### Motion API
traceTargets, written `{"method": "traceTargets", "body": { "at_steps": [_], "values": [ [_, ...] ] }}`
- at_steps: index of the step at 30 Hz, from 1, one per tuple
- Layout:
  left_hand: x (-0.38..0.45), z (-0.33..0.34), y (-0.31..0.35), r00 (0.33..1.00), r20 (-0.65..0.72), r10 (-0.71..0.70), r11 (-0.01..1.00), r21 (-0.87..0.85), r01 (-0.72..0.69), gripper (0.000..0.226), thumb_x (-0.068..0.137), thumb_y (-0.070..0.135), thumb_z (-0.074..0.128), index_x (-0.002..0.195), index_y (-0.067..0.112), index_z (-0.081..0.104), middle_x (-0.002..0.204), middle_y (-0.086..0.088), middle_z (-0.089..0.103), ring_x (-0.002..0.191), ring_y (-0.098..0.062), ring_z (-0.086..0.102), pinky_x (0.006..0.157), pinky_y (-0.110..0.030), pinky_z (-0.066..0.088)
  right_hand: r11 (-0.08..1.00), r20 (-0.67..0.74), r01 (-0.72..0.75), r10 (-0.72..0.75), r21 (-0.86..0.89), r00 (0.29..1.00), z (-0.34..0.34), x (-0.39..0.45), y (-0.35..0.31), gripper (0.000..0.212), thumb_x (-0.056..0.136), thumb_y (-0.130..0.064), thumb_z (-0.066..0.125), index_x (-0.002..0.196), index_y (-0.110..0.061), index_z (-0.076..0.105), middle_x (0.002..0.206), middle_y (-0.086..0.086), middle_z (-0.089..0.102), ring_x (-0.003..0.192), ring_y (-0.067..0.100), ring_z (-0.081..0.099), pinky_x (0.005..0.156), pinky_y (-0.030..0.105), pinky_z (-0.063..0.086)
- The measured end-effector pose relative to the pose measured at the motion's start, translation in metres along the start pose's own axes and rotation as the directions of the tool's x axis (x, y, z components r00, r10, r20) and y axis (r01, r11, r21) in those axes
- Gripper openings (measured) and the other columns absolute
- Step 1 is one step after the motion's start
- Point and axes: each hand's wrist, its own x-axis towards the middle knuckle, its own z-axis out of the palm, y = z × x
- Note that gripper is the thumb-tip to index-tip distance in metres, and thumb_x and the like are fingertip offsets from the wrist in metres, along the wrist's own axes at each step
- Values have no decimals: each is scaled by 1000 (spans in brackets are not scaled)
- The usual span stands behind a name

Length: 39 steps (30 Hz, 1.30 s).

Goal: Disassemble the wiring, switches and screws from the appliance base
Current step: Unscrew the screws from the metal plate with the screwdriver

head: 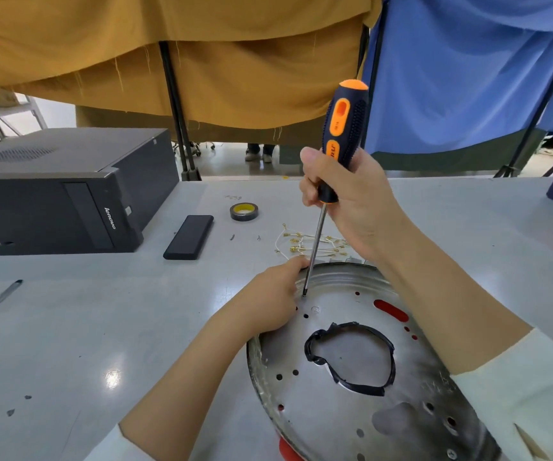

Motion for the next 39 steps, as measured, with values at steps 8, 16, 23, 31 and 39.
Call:
{"method": "traceTargets", "body": {
  "at_steps": [8, 16, 23, 31, 39],
  "values": [
    [2, 0, 0, 1000, 7, -17, 1000, 14, 17, 56, 91, 4, 44, 140, 30, 33, 84, 8, 46, 70, -7, 44, 57, -18, 30, 995, -255, 45, -67, -91, 965, 25, 1, 3, 32, 91, -18, 63, 67, -18, 41, 53, -4, 37, 45, 10, 35, 40, 15, 33],
    [1, 0, 0, 1000, 0, -17, 1000, 5, 17, 57, 86, 1, 44, 136, 28, 36, 82, 7, 47, 76, -10, 51, 61, -22, 34, 987, 293, -148, 124, 62, 948, 6, 18, -3, 43, 86, -12, 51, 63, -19, 15, 41, -9, 24, 37, 10, 21, 41, 18, 15],
    [1, 0, 1, 1000, -13, 3, 1000, 27, -3, 52, 89, 3, 44, 134, 27, 37, 74, 14, 39, 65, -3, 41, 53, -16, 27, 944, -177, 57, -120, -326, 977, 19, -1, 0, 19, 90, -25, 63, 84, -13, 50, 66, 3, 49, 54, 12, 49, 51, 27, 51],
    [1, -1, 2, 1000, -8, -16, 999, 40, 16, 52, 90, 4, 44, 134, 29, 36, 75, 13, 41, 65, -3, 42, 52, -17, 27, 999, 107, -55, 54, 3, 993, 11, 7, -8, 47, 93, -15, 56, 55, -22, 29, 41, -8, 25, 36, 13, 20, 38, 15, 19],
    [2, 0, 0, 1000, -3, -13, 999, 43, 13, 49, 90, 3, 43, 131, 29, 37, 75, 14, 42, 67, -4, 43, 52, -18, 28, 986, 8, -17, 16, 164, 1000, 2, 1, 9, 21, 89, -12, 62, 98, -11, 43, 72, -1, 52, 60, 15, 48, 56, 27, 43]
  ]
}}
